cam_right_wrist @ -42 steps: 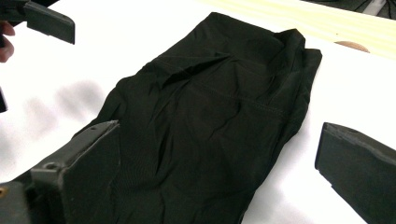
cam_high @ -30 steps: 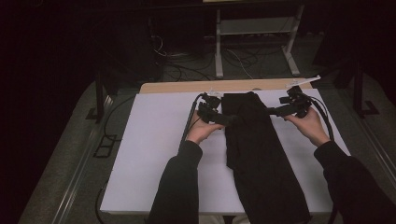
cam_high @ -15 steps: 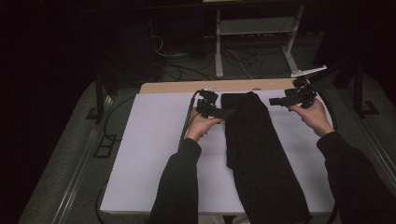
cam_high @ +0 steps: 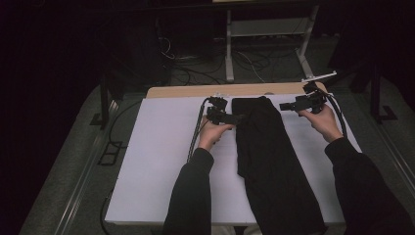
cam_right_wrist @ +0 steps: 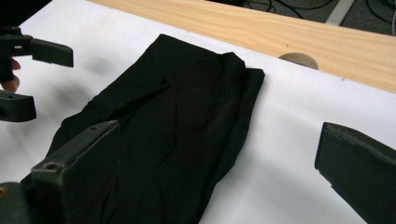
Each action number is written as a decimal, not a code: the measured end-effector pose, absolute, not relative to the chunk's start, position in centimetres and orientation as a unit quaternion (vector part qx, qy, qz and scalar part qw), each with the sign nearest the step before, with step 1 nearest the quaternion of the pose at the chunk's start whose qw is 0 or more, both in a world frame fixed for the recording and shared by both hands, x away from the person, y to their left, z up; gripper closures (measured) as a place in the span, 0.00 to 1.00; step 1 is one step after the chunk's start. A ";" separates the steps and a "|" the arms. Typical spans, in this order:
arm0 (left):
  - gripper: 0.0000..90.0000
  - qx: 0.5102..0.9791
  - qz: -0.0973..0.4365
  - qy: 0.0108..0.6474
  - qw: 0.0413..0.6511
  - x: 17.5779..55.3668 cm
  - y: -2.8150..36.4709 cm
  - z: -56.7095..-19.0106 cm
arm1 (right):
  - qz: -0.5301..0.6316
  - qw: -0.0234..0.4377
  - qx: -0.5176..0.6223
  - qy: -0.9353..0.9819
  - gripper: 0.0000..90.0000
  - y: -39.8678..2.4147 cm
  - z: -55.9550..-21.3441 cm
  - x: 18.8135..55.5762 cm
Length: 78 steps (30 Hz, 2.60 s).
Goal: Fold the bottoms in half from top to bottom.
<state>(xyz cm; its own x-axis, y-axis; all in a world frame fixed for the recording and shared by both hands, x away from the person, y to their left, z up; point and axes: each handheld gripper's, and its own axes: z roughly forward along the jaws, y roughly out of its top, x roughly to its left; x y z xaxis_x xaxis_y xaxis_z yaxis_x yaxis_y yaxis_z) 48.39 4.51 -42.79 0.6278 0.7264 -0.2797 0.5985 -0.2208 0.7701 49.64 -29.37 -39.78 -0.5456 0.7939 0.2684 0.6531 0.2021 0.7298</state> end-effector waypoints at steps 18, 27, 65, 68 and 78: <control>0.06 0.752 0.019 0.483 0.448 49.3 4.7 -45.4 | 0.402 0.047 0.492 0.771 0.06 -28.3 -42.8 51.3; 0.11 0.746 0.005 0.479 0.463 48.9 4.5 -45.7 | 0.393 0.036 0.493 0.775 0.08 -27.9 -43.5 51.4; 0.66 0.719 -0.049 0.509 0.471 48.8 3.3 -46.8 | 0.410 -0.009 0.499 0.763 0.49 -26.7 -45.7 50.4; 0.72 0.720 -0.049 0.508 0.470 48.9 3.4 -46.9 | 0.405 -0.002 0.502 0.764 0.59 -26.5 -45.8 50.4; 0.82 0.728 -0.050 0.496 0.470 48.8 3.5 -46.8 | 0.395 0.021 0.497 0.773 0.77 -25.8 -45.5 50.1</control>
<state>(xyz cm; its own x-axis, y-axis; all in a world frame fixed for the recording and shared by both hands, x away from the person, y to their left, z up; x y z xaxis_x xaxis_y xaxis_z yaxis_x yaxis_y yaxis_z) 48.85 3.46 -46.85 0.5027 0.6752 -0.5399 0.7700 -0.0658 0.6346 50.07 -25.78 -45.49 -0.5056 0.7839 0.3602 0.7513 0.1948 0.6306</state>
